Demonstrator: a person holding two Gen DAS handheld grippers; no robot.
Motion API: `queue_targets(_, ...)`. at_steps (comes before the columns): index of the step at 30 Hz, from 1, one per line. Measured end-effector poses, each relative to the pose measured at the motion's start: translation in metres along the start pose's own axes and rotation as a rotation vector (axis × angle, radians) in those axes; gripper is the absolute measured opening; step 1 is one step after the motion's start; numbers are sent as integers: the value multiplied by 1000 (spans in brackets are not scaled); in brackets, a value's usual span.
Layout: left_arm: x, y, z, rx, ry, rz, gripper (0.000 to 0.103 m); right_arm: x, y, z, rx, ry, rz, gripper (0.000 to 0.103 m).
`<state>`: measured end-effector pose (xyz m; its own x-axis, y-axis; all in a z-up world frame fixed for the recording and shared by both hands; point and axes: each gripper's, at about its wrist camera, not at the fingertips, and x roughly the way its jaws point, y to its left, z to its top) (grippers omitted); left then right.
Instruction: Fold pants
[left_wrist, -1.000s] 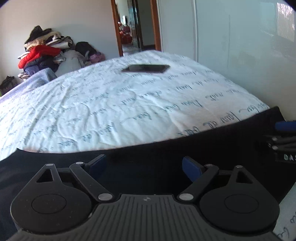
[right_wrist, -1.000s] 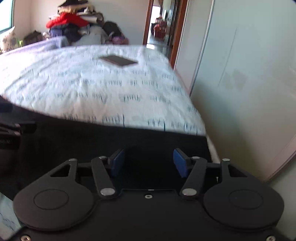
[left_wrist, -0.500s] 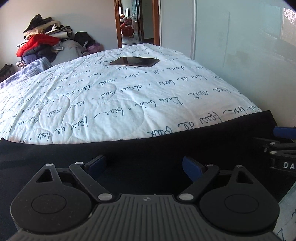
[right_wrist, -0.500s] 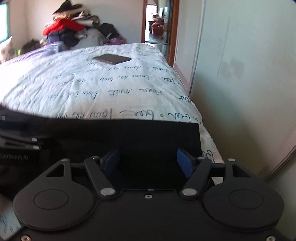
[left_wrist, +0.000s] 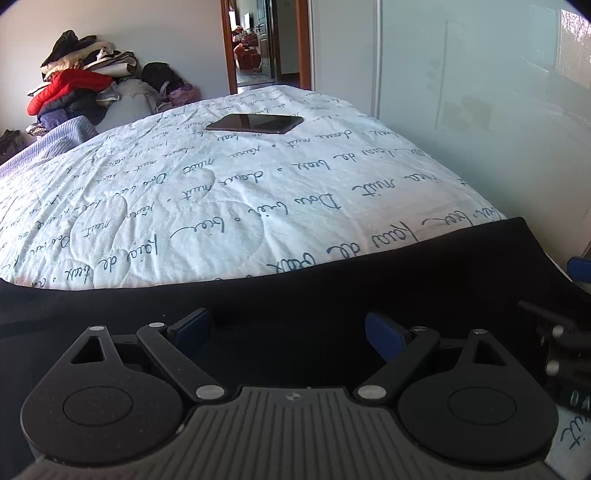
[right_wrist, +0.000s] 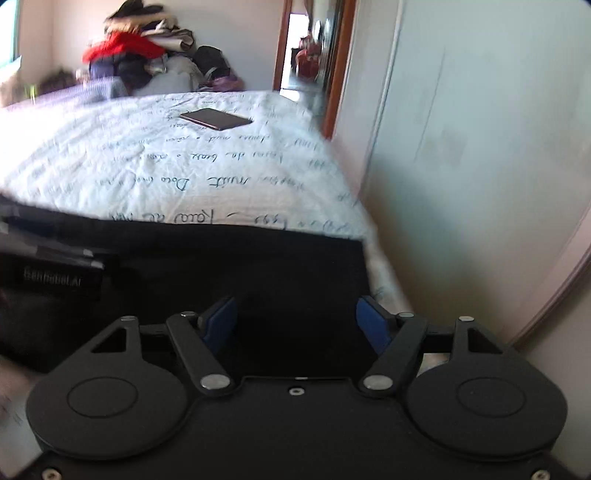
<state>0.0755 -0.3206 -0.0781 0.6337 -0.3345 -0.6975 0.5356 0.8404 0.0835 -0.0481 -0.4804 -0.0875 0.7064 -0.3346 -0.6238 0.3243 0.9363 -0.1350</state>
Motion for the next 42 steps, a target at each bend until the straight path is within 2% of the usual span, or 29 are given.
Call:
queue_targets(2,1,-3,-1,2,4,-2,92,-7,4,-3,-30,1,23,73)
queue_targets(4,1,-6,-1,3,6,4,92,-2,2,-6,-9,15,61,73)
queue_targets(8,1,-10,0,12,8,9,93,14,-8,-8,63,22,82,73)
queue_targets(10,1,-11,0,19,8,11,93,7,-7,-6,54,15,50,73)
queue_targets(12,1,-11,0,22,8,11,93,-9,4,-9,-22,-7,-8,73)
queue_targets(14,-2,-10,-1,13,12,13,92,-15,4,-11,-31,-7,26,73)
queue_targets(16,-12,-8,-4,-3,7,-16,92,-11,1,-16,5,7,78,73)
queue_targets(19,-26,-11,-16,23,18,-62,92,-4,-6,-21,68,11,99,73)
queue_targets(22,-35,-15,-32,50,4,-81,93,-17,-4,-23,34,-8,32,73)
queue_targets(26,-28,-24,-36,90,-19,-43,99,-31,-9,-32,48,-7,68,73)
queue_targets(28,-31,-21,-33,75,-25,-46,96,-29,-15,-37,79,3,77,73)
queue_targets(31,-40,-20,-36,94,-85,-10,97,-45,-20,-40,129,-34,54,73)
queue_targets(33,-36,-22,-40,106,-89,22,98,-53,-22,-40,159,-60,53,73)
queue_targets(38,-35,-11,-39,-5,-58,2,97,-38,-9,-25,185,-80,110,74)
queue_targets(40,-36,-5,-37,-31,-65,42,95,-24,-1,-21,180,-82,143,76)
queue_targets(41,-36,0,-36,-50,-71,58,95,-12,0,-20,193,-55,146,76)
queue_targets(42,-36,7,-34,-77,-74,76,95,-3,2,-20,193,-26,119,76)
